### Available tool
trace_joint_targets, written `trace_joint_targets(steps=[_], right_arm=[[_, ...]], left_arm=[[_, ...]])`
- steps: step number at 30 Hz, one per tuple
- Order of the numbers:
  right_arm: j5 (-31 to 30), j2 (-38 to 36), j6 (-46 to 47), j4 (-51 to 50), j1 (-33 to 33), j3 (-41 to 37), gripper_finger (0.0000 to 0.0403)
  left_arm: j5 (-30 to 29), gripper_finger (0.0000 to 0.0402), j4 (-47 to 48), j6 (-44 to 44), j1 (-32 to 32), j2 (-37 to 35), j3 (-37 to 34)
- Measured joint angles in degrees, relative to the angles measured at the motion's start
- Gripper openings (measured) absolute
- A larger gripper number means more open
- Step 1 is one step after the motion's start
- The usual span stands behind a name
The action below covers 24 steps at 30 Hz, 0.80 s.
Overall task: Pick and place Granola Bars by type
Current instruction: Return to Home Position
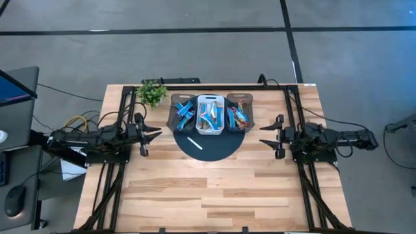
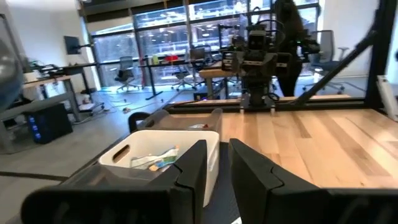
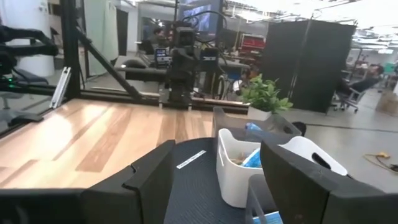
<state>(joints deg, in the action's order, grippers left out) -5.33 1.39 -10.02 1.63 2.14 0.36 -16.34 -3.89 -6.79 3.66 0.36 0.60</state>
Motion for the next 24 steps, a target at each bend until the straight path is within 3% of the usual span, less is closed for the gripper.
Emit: trace_joint_targets(steps=[7,24], right_arm=[[1.1,0.6,-3.6,-0.3,0.8,0.0,0.0230],[1.0,0.9,-2.0,-0.3,0.4,0.0,0.0230]], left_arm=[[5.4,0.0064,0.7,-0.7,0.1,0.0,0.0],[5.5,0.0064,0.7,1.3,0.1,0.0,0.0]])
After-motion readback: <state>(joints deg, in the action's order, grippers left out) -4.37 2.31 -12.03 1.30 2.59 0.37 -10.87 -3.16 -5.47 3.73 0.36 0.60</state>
